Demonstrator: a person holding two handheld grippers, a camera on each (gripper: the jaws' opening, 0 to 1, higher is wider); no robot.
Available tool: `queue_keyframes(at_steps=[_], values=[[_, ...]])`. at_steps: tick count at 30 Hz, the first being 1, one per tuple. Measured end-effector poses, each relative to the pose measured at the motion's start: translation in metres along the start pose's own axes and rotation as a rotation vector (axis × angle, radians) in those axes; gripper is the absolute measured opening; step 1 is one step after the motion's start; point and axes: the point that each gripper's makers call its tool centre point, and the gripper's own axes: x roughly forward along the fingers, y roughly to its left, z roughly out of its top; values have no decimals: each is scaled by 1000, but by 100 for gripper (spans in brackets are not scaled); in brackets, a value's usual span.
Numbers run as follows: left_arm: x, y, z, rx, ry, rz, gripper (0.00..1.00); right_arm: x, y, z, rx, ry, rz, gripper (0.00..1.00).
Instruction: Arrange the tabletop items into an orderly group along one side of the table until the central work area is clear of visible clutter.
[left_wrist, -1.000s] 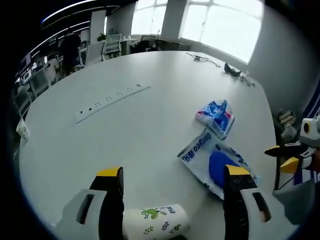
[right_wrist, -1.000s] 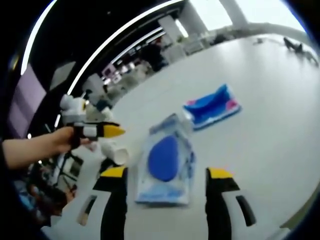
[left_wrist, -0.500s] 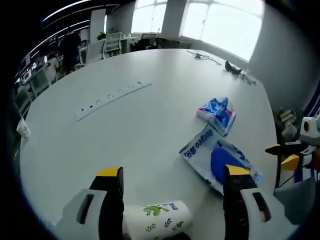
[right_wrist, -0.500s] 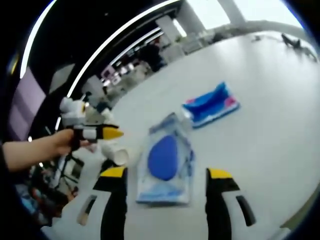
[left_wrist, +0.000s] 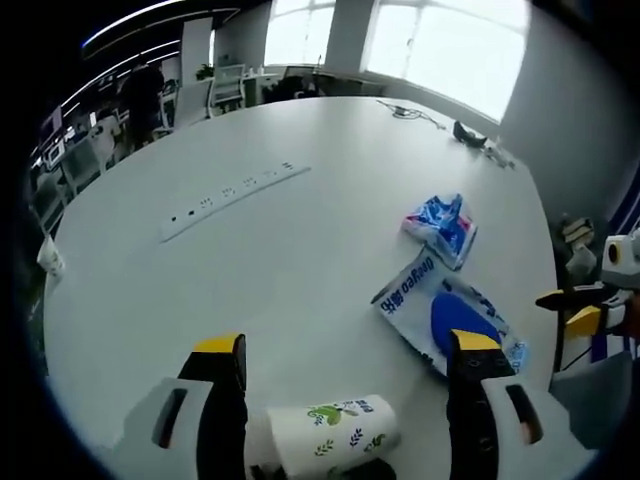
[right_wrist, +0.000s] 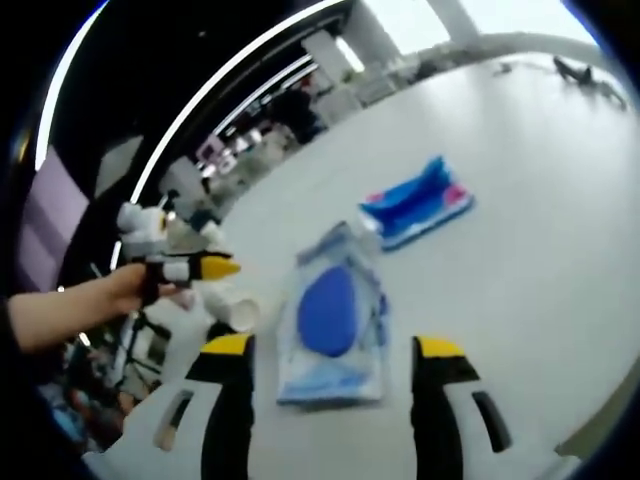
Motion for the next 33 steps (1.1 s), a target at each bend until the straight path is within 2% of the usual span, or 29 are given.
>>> queue_keyframes(at_steps=[4, 9, 17, 20, 27, 33], values=[[4, 1, 2, -4, 6, -7, 81, 3, 8, -14, -6, 61, 6, 60], [14, -12, 10, 47, 8, -49, 80, 4, 13, -31, 76, 118, 3, 60], [36, -33, 28, 91, 2, -109, 78, 6, 7, -37, 215, 126, -20, 59], [44, -41, 30, 98, 2, -136, 78, 9, 7, -39, 259, 130, -19, 59], [69, -52, 17, 130, 42, -169, 76, 18, 6, -48, 312, 142, -40, 58], [83, -54, 20, 130, 27, -190, 70, 11, 11, -54, 343, 151, -50, 55]])
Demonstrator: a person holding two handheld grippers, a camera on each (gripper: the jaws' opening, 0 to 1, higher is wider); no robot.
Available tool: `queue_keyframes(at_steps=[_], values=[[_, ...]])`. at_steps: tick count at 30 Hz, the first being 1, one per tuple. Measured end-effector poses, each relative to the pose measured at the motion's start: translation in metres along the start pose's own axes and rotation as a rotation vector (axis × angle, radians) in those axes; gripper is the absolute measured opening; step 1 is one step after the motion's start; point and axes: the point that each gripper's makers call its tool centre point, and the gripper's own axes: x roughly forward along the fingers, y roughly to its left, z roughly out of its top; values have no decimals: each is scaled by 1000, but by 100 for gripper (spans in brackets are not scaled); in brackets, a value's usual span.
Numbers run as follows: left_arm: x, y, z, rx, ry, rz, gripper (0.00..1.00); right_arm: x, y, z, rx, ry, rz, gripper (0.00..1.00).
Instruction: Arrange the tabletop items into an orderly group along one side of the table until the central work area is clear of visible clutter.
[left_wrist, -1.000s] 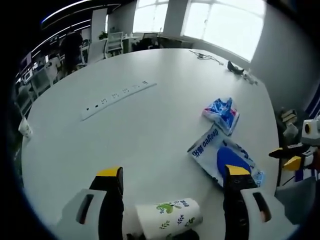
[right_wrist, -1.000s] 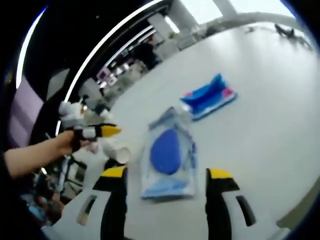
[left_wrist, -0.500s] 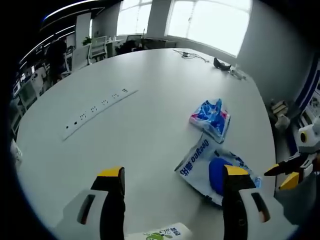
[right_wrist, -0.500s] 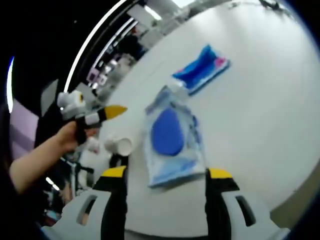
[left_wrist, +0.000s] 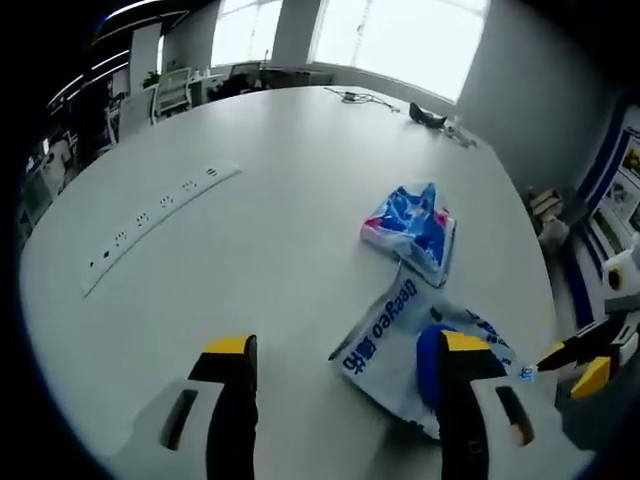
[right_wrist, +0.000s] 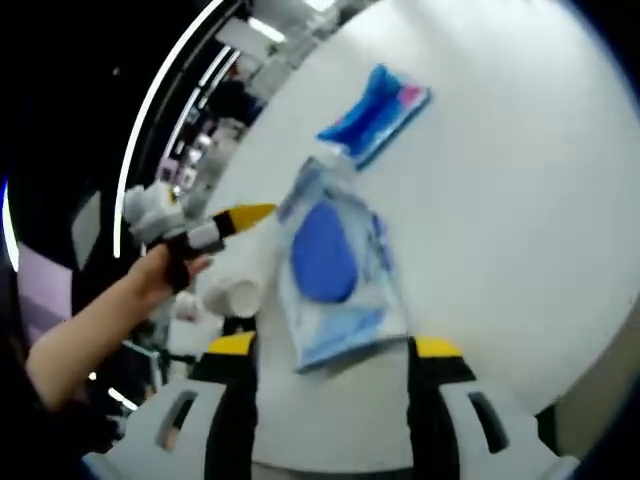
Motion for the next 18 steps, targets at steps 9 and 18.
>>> queue_keyframes(at_steps=[9, 18], values=[[20, -1, -3, 6, 17, -36, 62, -1, 1, -18, 134, 19, 11, 53], [21, -11, -11, 7, 54, -79, 36, 22, 1, -4, 167, -23, -9, 44]])
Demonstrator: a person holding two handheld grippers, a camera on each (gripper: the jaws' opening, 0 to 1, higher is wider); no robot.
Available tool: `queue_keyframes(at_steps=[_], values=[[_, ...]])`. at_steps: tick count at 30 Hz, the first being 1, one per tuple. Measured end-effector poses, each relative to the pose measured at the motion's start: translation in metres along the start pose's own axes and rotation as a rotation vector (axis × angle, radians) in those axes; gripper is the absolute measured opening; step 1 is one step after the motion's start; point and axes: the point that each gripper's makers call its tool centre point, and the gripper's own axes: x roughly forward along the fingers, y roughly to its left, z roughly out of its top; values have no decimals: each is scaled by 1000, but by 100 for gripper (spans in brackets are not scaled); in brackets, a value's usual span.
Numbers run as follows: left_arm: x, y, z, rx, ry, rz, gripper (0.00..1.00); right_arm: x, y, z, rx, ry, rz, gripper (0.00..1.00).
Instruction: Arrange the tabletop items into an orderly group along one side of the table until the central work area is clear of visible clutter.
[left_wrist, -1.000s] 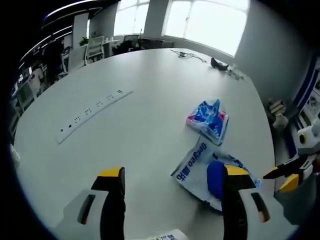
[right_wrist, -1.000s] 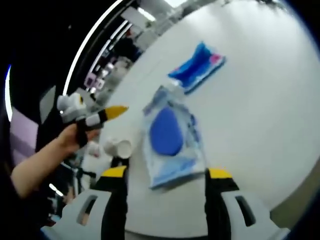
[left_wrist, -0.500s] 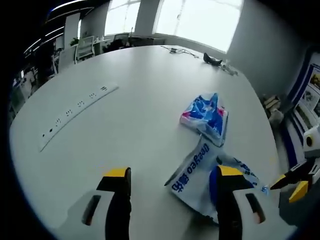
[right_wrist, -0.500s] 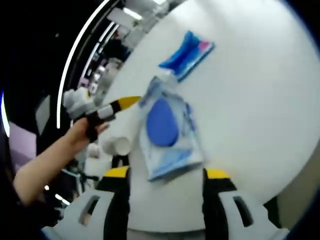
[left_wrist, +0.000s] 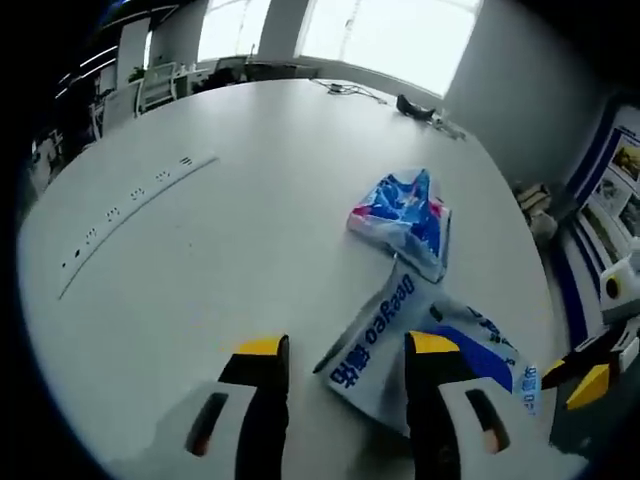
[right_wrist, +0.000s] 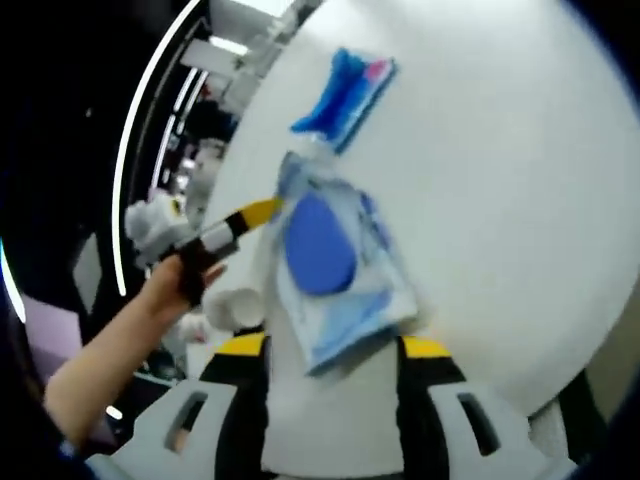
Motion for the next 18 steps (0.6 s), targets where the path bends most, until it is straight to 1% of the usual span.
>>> queue_keyframes(at_steps=[1, 2, 3, 4, 5, 6, 7, 8, 9, 10, 13, 15, 16, 17, 18], values=[[0, -1, -3, 7, 13, 0, 26, 2, -2, 1, 5, 0, -8, 42], [-2, 4, -6, 42, 28, 29, 22, 6, -4, 1, 6, -1, -15, 40], [-2, 3, -9, 47, 38, 26, 19, 8, -5, 1, 5, -3, -16, 33], [-3, 0, -8, 29, 28, 14, 18, 10, -8, 0, 4, 2, -23, 29], [-3, -1, -9, 24, 28, 13, 17, 11, -10, 1, 6, 1, -28, 24], [-5, 0, -9, 35, 28, 23, 16, 11, -13, 2, 7, -8, -38, 20], [-6, 2, -10, 43, 31, 33, 12, 11, -14, 2, 5, -11, -40, 16], [-9, 3, -10, 49, 32, 38, 9, 11, -19, 4, -5, -21, -58, 12], [-10, 4, -9, 50, 29, 34, 6, 10, -20, 4, -6, -24, -55, 10], [-11, 3, -9, 47, 28, 30, 5, 9, -22, 6, 25, -43, -54, 9], [-13, 2, -13, 51, 41, 25, 3, 8, -26, 9, 57, -52, -50, 7], [-16, 2, -15, 38, 43, 31, 2, 8, -24, 12, 71, -60, -44, 4], [-17, 2, -15, 27, 44, 32, 1, 8, -21, 13, 73, -56, -33, 2], [-20, 1, -14, 10, 41, 34, 1, 6, -14, 16, 58, -64, -18, 0], [-23, 1, -14, 6, 42, 41, 0, 6, -14, 19, 17, -69, -36, 0]])
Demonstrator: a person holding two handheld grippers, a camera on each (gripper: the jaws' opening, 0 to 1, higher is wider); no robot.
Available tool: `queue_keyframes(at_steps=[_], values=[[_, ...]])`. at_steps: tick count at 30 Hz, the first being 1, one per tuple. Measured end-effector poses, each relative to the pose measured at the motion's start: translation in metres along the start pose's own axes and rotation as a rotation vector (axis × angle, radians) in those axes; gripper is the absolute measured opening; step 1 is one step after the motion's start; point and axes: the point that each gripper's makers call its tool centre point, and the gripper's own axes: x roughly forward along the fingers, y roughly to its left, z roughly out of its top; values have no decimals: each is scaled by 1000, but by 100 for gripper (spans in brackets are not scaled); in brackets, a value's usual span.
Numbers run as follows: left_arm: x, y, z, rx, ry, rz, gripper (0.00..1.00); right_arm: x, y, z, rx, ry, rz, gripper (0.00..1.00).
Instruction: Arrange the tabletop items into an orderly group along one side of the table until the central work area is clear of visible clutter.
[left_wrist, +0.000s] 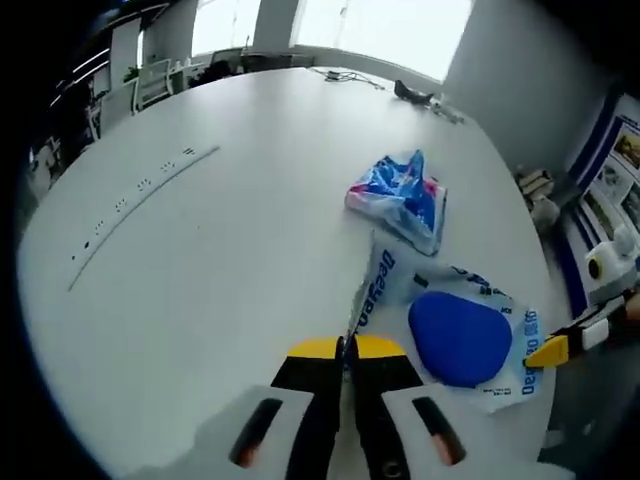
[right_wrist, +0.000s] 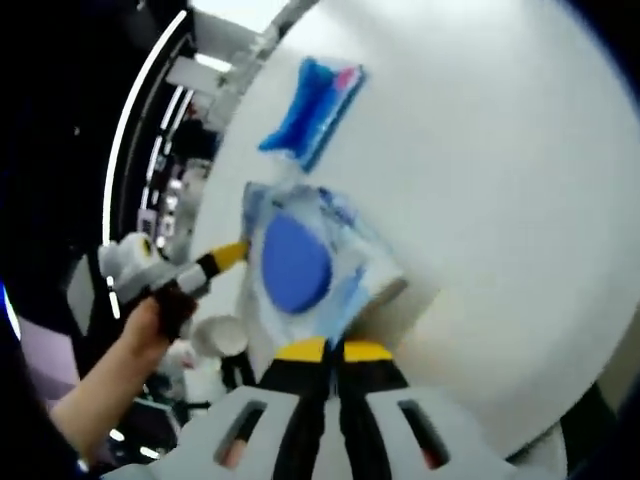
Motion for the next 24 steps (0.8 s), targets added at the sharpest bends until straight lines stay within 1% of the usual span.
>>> queue_keyframes(at_steps=[2, 3, 4, 5, 6, 8, 9, 11, 13, 15, 17, 21, 23, 24], values=[[-7, 1, 0, -7, -6, 11, 0, -1, 6, 5, -106, 6, 19, 0], [-11, 2, 0, -20, -14, 17, 0, -1, 7, 7, -125, 3, 22, 0], [-16, 3, 2, -53, -38, 21, 0, -3, 9, 11, -111, -5, 19, 0], [-20, 3, 4, -75, -59, 25, 0, -4, 10, 14, -116, -10, 22, 0], [-27, 6, 5, -102, -91, 38, 0, -4, 13, 19, -139, -17, 31, 0], [-35, 8, 3, -131, -106, 56, 0, -4, 17, 26, -216, -19, 33, 0], [-40, 11, 1, -137, -112, 72, 0, -3, 22, 29, -269, -13, 34, 0], [-47, 14, -4, -138, -105, 100, 0, -1, 29, 35, -351, -10, 36, 0], [-56, 19, -8, -166, -117, 133, 0, 2, 37, 43, -397, -13, 39, 0], [-63, 22, -7, -200, -138, 150, 0, 5, 45, 50, -447, -18, 44, 0], [-69, 25, -8, -222, -147, 166, 0, 6, 51, 55, -456, -20, 48, 0], [-79, 29, -8, -246, -164, 195, 0, 16, 63, 71, -543, -12, 50, 0], [-83, 31, -8, -252, -168, 215, 0, 21, 67, 77, -570, 0, 53, 0], [-85, 32, -9, -250, -166, 226, 0, 24, 68, 80, -615, 18, 45, 0]])
